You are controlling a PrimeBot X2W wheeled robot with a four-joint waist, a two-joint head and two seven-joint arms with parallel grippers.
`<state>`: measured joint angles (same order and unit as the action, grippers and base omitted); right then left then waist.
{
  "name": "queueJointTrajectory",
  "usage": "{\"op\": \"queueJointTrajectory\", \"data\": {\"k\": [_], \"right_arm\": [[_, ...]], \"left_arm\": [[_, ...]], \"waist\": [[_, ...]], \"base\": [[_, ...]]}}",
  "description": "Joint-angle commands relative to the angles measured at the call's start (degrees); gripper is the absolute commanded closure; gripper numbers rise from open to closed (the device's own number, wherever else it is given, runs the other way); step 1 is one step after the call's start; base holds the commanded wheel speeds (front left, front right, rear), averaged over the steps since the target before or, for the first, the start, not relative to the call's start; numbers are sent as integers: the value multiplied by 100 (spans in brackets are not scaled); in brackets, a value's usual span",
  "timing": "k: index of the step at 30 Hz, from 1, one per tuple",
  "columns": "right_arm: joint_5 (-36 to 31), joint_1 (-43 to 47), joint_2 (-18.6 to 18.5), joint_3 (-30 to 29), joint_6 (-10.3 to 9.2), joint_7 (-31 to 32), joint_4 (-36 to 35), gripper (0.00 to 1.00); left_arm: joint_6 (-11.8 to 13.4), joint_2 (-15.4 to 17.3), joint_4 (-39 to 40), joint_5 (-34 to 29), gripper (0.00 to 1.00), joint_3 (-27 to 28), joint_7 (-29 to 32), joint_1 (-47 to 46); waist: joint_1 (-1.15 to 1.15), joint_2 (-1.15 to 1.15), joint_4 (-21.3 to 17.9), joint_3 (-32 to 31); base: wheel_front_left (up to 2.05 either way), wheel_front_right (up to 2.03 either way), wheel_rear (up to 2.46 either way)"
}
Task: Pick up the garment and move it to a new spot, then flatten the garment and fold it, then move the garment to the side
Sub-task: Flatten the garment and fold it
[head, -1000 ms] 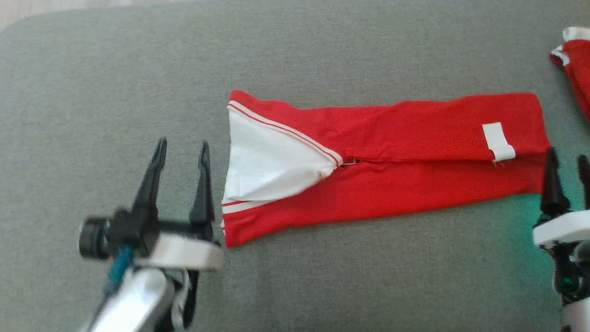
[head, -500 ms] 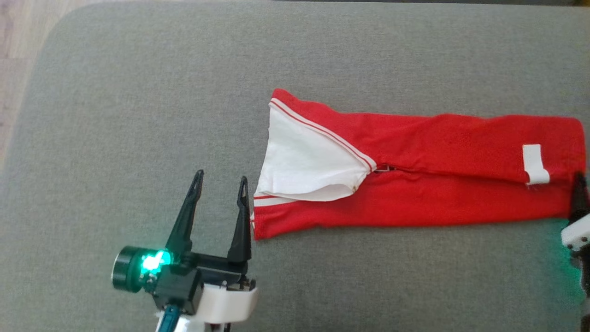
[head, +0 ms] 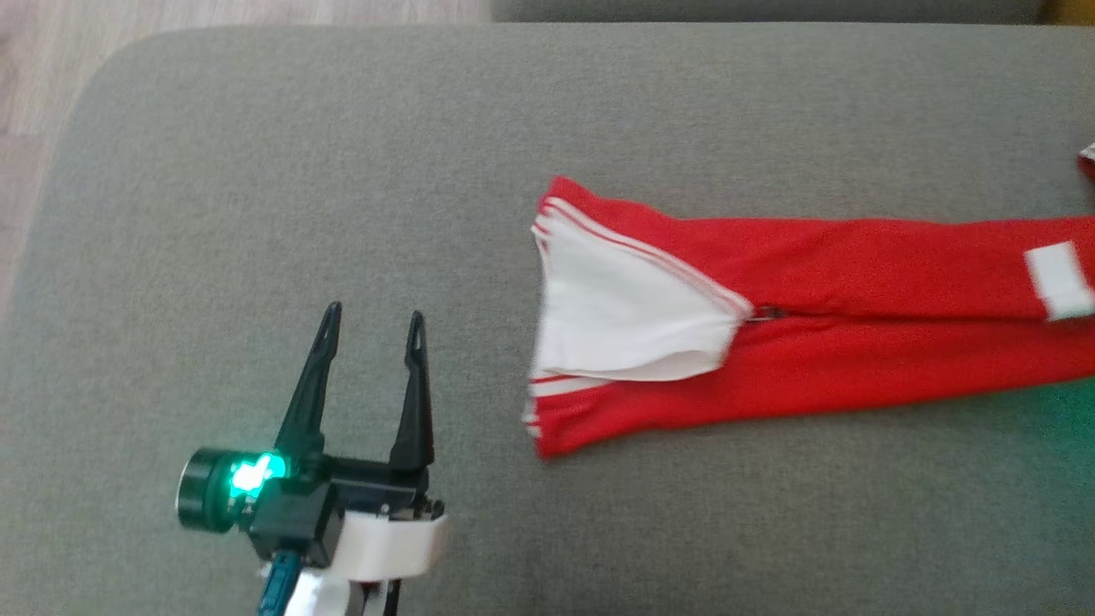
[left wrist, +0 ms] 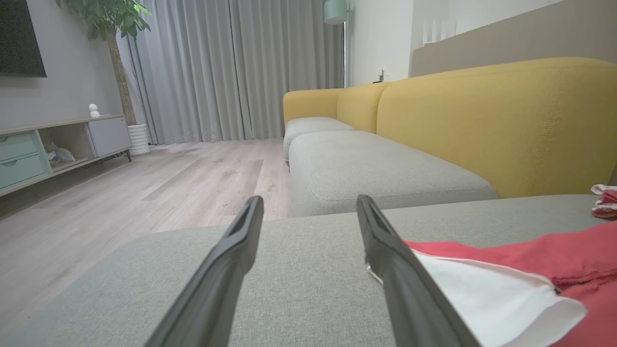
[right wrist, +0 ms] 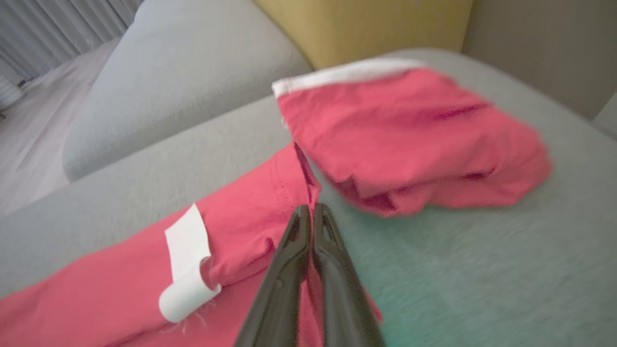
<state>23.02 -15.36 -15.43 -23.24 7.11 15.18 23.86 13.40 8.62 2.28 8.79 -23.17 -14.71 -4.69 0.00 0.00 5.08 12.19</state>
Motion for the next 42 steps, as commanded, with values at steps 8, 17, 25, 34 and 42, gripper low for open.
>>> {"op": "queueJointTrajectory", "data": {"k": [8,17,25,34,42], "right_arm": [[898,-114,138,801,37,792,-2240,100],[826,-265,918,2836,37,1214,-3125,100],[862,-277,1217,4439,37,987,-2190,78],[1242,-332,1253,4418,37,-694,-1585,0],[497,384,1039,3327,37,-2376,-1119,0]], "left_arm": [[-243,-118,40,-206,0,483,-29,142],[-546,-304,-207,-307,0,480,-29,93],[-676,-423,-388,-341,0,550,-29,58],[-697,-503,-496,-347,0,635,-29,131],[-782,-539,-591,-176,0,805,-29,502]], "waist": [[0,0,-199,-195],[0,0,35,-268],[0,0,419,-234],[0,0,584,-421],[0,0,310,-1140]], "base": [[0,0,0],[0,0,0],[0,0,0],[0,0,0],[0,0,0]]}}
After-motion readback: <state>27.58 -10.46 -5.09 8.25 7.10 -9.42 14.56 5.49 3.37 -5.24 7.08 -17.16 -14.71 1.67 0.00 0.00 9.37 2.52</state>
